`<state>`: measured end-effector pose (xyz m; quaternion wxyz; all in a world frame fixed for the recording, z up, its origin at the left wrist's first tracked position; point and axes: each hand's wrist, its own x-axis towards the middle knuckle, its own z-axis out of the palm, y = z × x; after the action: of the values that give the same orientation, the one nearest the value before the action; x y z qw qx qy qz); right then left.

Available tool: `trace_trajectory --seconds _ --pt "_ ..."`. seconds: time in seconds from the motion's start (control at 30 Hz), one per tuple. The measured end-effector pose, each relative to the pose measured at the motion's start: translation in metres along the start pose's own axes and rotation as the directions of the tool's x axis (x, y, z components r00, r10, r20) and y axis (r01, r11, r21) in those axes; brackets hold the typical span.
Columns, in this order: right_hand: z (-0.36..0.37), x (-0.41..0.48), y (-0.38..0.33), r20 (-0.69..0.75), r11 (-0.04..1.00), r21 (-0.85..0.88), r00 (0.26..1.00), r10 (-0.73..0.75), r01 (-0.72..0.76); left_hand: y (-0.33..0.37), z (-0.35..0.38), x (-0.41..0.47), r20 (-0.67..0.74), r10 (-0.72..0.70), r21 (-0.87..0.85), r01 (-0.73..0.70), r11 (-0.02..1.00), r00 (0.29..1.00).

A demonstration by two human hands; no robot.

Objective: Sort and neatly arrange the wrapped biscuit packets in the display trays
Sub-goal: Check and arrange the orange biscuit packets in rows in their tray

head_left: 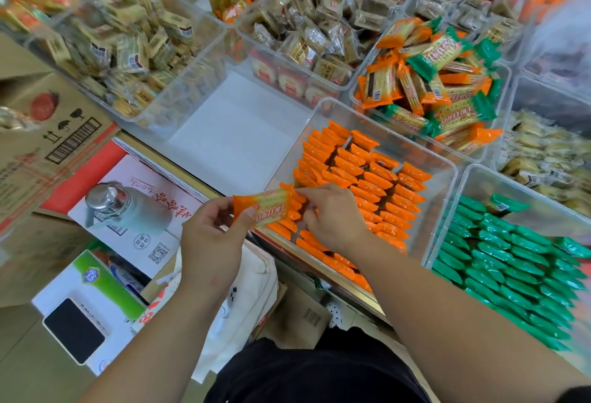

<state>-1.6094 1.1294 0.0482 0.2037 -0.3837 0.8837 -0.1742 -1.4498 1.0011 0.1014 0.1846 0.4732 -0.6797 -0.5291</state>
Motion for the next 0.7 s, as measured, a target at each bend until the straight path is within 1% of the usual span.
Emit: trace_trajectory --seconds 0.07,0.17,0.27,0.33,0.4,0.43,0.47,0.5,0.53,0.6,0.7 --pt "-0.005 -0.007 0.002 -0.014 1.000 -0.021 1.000 -0.008 0.007 0.003 -0.001 -0.004 0.012 -0.019 -0.011 0.019 1.000 1.000" --pt "-0.014 -0.030 0.012 -0.032 0.990 -0.132 0.998 -0.059 0.055 0.007 -0.008 -0.012 0.031 -0.070 -0.075 0.072 0.995 0.997" --pt "-0.024 -0.056 0.024 -0.059 0.990 -0.126 0.995 -0.075 0.067 0.012 -0.015 -0.025 0.064 -0.127 -0.118 0.134 0.984 0.990" --pt "-0.032 -0.070 0.024 -0.090 0.997 -0.039 0.994 -0.067 0.063 0.017 -0.016 -0.035 0.095 -0.148 -0.125 0.159 0.979 0.984" --pt "-0.049 -0.087 0.012 -0.054 0.986 0.164 0.998 0.019 -0.010 0.023 -0.015 -0.046 0.148 -0.171 -0.147 0.193 0.970 0.974" --pt "-0.058 -0.095 0.005 0.010 0.953 0.295 0.998 0.069 -0.069 0.027 -0.014 -0.052 0.187 -0.180 -0.170 0.213 0.962 0.966" --pt "-0.066 -0.104 -0.002 0.078 0.894 0.432 0.992 0.095 -0.120 0.031 -0.012 -0.059 0.229 -0.189 -0.206 0.237 0.949 0.955" --pt "-0.072 -0.113 -0.007 0.112 0.822 0.550 0.988 0.102 -0.148 0.036 -0.010 -0.065 0.265 -0.190 -0.242 0.256 0.936 0.945" --pt "-0.078 -0.122 -0.011 0.106 0.751 0.643 0.988 0.111 -0.153 0.041 -0.008 -0.070 0.288 -0.179 -0.269 0.259 0.927 0.941" --pt "-0.090 -0.139 -0.018 0.047 0.615 0.775 0.984 0.173 -0.145 0.050 -0.005 -0.079 0.302 -0.139 -0.302 0.233 0.924 0.943" --pt "-0.102 -0.158 -0.021 0.003 0.443 0.886 0.959 0.284 -0.134 0.064 -0.003 -0.089 0.310 -0.069 -0.331 0.176 0.927 0.948"
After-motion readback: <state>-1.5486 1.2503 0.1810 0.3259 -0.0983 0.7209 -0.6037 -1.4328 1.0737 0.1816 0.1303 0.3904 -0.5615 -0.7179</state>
